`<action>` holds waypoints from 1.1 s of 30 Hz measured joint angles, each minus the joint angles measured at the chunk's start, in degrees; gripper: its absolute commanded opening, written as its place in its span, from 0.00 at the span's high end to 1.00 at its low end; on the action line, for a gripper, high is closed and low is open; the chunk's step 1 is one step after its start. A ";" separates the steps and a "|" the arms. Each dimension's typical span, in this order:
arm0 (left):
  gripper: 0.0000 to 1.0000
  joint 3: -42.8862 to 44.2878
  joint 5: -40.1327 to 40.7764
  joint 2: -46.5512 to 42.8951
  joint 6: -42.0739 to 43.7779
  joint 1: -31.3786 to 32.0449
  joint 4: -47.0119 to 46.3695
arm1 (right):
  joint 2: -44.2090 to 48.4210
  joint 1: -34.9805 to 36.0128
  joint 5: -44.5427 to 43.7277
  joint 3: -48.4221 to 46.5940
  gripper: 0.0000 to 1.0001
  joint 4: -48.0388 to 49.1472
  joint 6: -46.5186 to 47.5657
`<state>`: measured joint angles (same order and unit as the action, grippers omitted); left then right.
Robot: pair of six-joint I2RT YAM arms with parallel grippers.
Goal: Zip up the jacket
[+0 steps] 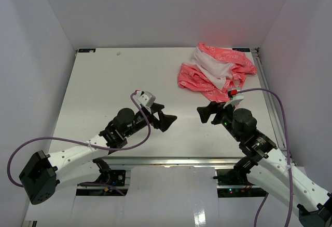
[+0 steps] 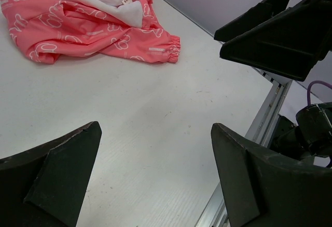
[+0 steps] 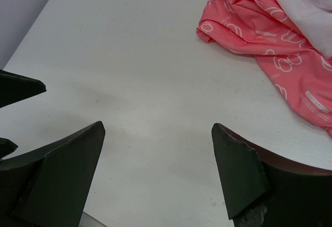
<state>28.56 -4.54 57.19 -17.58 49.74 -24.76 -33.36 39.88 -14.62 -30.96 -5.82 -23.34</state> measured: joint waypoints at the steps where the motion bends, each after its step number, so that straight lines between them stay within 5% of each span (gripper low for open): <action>1: 0.02 -0.17 0.04 -0.01 0.01 0.00 -0.32 | -0.03 0.00 -0.02 0.00 0.10 0.03 -0.02; 15: 0.02 -3.42 8.91 -3.59 0.13 0.00 -1.46 | -4.23 0.00 -8.35 -3.27 0.10 -0.07 2.40; 20: 0.02 -4.22 14.79 -6.09 -0.45 0.00 -1.11 | -17.69 -1.99 -10.74 -15.20 0.09 2.21 8.37; 33: 0.02 -5.81 27.34 -8.69 -1.95 0.00 -0.40 | -54.98 -24.90 1.16 -32.63 0.09 4.14 12.58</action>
<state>22.74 22.79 48.50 -19.53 49.74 -25.16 -88.35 14.98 -13.47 -63.59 -1.69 -10.77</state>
